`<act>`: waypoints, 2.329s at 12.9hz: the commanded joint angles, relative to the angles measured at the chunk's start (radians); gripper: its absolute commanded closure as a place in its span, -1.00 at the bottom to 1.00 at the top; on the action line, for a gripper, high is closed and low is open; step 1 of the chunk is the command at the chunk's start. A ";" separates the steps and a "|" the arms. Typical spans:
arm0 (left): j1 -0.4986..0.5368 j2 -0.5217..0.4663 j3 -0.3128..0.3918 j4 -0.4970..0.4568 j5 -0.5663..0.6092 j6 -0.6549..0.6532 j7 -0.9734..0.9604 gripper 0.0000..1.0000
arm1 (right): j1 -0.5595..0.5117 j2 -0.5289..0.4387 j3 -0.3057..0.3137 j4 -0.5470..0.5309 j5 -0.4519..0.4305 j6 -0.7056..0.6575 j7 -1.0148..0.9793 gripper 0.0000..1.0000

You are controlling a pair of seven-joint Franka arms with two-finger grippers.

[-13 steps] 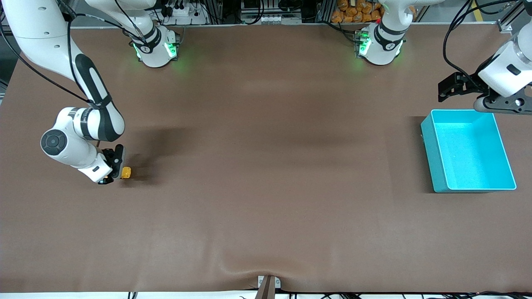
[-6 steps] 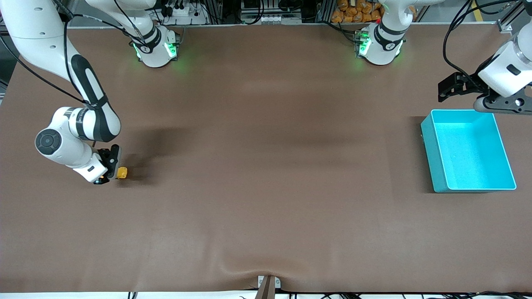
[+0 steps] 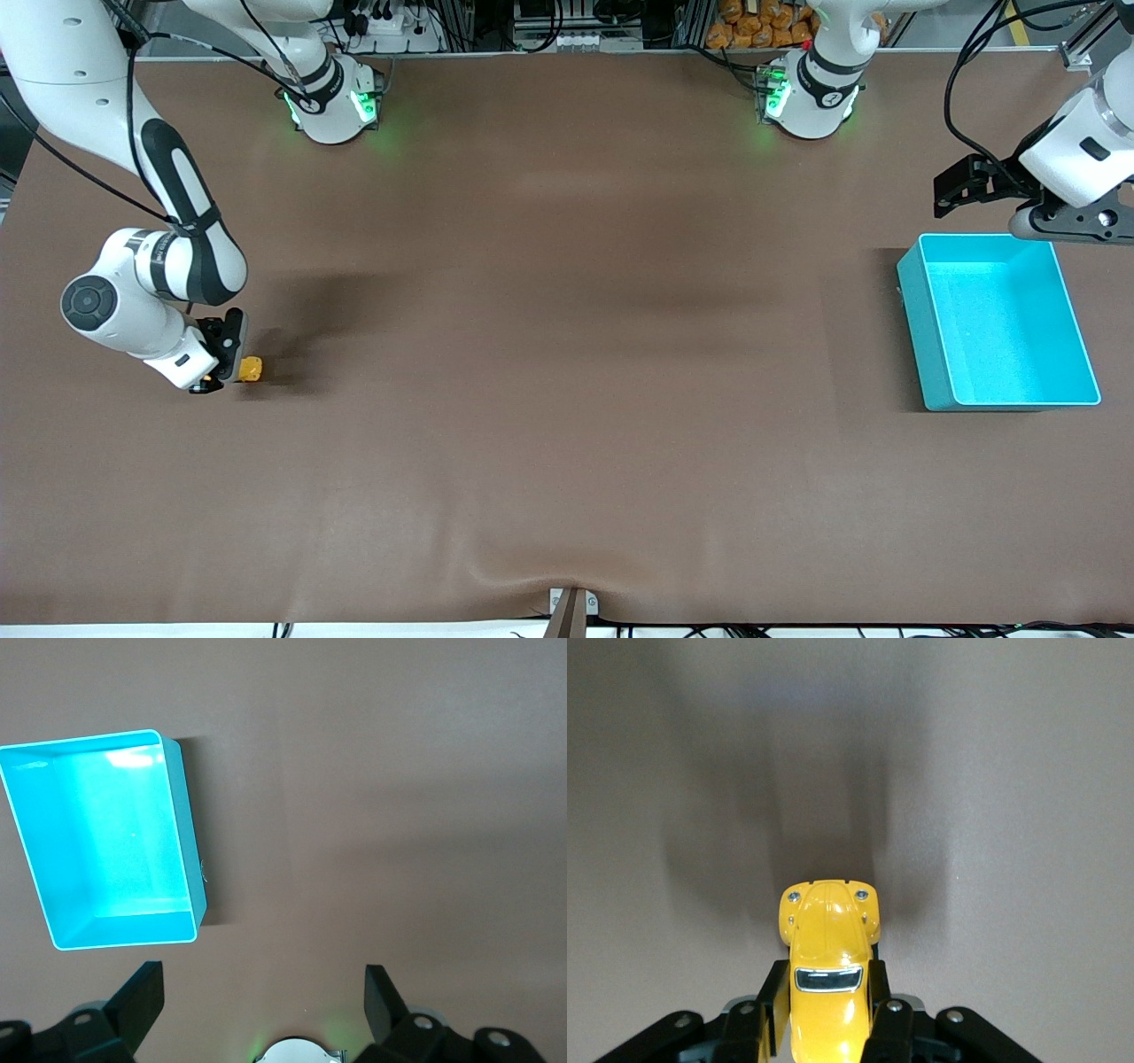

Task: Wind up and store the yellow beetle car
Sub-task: 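Drag the held car backward along the table with the right gripper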

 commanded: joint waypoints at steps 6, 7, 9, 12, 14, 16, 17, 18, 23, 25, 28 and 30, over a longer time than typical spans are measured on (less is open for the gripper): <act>-0.005 -0.001 0.003 0.003 -0.004 -0.001 -0.008 -1.00 | -0.068 0.061 0.008 0.045 0.008 0.014 -0.062 0.30; -0.006 0.004 0.003 0.003 -0.004 -0.001 -0.008 -1.00 | -0.076 0.063 0.008 0.048 0.006 0.014 -0.062 0.30; -0.006 0.005 0.003 0.003 -0.004 -0.001 -0.014 -1.00 | -0.090 0.072 0.008 0.057 0.008 0.014 -0.080 0.30; -0.005 0.005 0.003 0.004 -0.005 0.000 -0.014 -1.00 | -0.111 0.083 0.008 0.074 0.008 0.013 -0.103 0.30; -0.003 0.005 0.003 0.004 -0.005 0.000 -0.014 -1.00 | -0.125 0.087 0.008 0.080 0.008 0.013 -0.125 0.30; -0.002 0.005 0.003 0.006 -0.005 0.000 -0.014 -1.00 | -0.136 0.092 0.008 0.088 0.008 0.013 -0.135 0.30; -0.002 0.005 0.003 0.006 -0.005 0.000 -0.014 -1.00 | -0.143 0.096 0.008 0.090 0.009 0.013 -0.149 0.30; -0.002 0.005 0.005 0.006 -0.005 0.000 -0.014 -1.00 | -0.149 0.099 0.008 0.094 0.009 0.013 -0.154 0.30; -0.002 0.005 0.005 0.004 -0.004 -0.001 -0.014 -1.00 | -0.177 0.099 0.008 0.111 0.009 0.005 -0.200 0.29; -0.003 0.005 0.003 0.004 -0.004 -0.001 -0.014 -1.00 | -0.189 0.106 0.008 0.117 0.009 0.004 -0.212 0.29; -0.005 0.005 0.005 0.006 -0.004 -0.001 -0.014 -1.00 | -0.209 0.107 0.008 0.125 0.009 0.002 -0.218 0.29; -0.002 0.005 0.005 0.006 -0.004 -0.001 -0.014 -1.00 | -0.226 0.121 0.010 0.142 0.011 0.000 -0.237 0.28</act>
